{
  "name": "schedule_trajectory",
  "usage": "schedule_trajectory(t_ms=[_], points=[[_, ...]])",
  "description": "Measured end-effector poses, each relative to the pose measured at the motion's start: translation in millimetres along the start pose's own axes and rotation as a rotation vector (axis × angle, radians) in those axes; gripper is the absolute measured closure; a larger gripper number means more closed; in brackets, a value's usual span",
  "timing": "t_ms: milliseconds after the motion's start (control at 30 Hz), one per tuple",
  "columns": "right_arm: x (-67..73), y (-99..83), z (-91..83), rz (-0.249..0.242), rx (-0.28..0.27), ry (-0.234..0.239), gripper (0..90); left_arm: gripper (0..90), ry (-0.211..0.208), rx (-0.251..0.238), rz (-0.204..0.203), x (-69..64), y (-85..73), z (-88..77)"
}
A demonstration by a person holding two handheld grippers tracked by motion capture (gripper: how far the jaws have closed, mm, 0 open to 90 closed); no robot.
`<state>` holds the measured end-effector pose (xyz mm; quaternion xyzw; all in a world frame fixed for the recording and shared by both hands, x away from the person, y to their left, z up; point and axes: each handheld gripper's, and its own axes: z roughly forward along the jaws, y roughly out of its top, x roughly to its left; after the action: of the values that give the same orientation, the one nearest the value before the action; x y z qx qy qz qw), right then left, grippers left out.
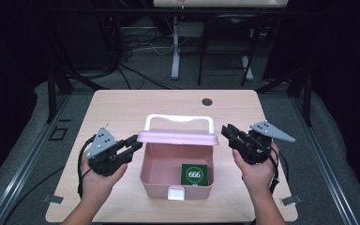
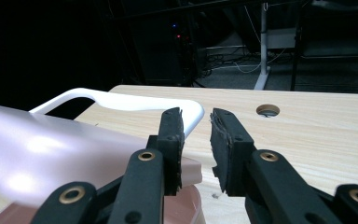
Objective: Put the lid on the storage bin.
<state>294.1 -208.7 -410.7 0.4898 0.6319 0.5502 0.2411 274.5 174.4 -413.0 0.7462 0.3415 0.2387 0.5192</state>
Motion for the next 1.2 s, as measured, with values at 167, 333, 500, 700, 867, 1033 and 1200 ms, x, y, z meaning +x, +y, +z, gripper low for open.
schedule_trajectory(t_ms=[167,333,500,700,867,1033,1200], points=[[0.9,-0.7,1.1,-0.001,0.002,0.003,72.8,74.3,-0.006,0.006,-0.001,-3.2,-8.0,-3.9],[0.5,-1.7,1.8,0.003,0.003,0.004,72.3,74.1,-0.007,0.006,0.005,-6.5,-17.4,-6.6],[1.0,-2.8,3.5,0.002,0.009,0.006,71.6,74.2,-0.014,0.0,-0.008,-8.2,-26.6,-8.0],[1.3,-3.6,4.1,0.012,0.01,0.016,69.7,74.3,-0.026,0.011,-0.024,-9.4,-37.0,-9.1],[2.0,-4.9,5.6,0.023,0.014,0.032,68.1,74.2,-0.026,0.026,-0.022,-11.7,-43.1,-10.3],[1.4,-5.0,5.7,0.023,0.013,0.031,68.2,74.3,-0.029,0.026,-0.031,-13.2,-49.7,-10.2],[-0.1,-5.5,6.2,0.027,0.018,0.029,68.1,75.0,-0.035,0.046,-0.036,-13.0,-56.5,-9.1]])
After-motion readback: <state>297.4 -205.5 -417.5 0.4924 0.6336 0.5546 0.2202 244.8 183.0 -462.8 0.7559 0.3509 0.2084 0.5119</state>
